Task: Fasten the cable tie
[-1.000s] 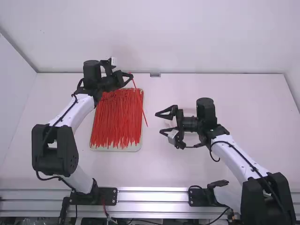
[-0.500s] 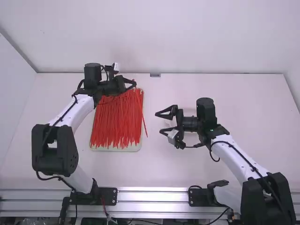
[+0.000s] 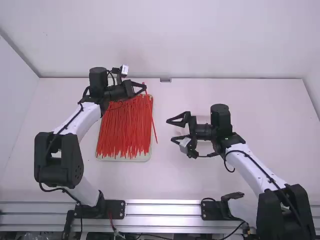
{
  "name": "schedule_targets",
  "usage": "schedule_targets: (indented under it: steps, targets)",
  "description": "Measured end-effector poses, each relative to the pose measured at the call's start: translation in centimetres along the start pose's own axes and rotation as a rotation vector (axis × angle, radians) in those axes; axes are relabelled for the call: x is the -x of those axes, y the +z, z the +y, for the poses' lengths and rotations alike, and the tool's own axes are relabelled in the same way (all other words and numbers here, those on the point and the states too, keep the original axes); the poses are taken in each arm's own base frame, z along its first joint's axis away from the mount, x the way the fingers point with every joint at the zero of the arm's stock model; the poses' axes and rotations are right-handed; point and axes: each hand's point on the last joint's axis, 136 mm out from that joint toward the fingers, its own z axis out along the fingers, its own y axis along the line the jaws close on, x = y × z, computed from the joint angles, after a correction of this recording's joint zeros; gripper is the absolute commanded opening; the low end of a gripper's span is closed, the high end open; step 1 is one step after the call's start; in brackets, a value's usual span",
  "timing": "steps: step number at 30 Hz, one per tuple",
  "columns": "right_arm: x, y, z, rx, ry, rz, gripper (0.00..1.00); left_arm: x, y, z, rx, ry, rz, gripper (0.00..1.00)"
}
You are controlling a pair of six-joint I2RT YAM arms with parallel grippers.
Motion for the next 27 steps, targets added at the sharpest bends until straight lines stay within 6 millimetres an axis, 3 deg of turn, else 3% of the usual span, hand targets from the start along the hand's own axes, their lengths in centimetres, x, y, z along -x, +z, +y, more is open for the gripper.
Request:
schedule_targets:
  steps: [9,18,25,27]
  targets:
    - [1.4,1.0,0.6,0.024,-0.083,-0.047,0.99,-1.6,-0.5,-4.3,-0.224,-0.06,0.129,0.02]
    - [2.5,1.3,-0.1,-0.006,-0.238,-0.102,0.98,-2.6,-0.9,-5.4,-0.274,-0.254,0.218,0.02]
    - [3.8,1.2,-1.7,-0.073,-0.365,-0.17,0.9,-3.5,0.5,-7.7,-0.306,-0.331,0.275,0.02]
    - [4.2,1.3,-2.0,-0.085,-0.386,-0.19,0.82,-3.7,1.2,-8.9,-0.328,-0.302,0.283,0.02]
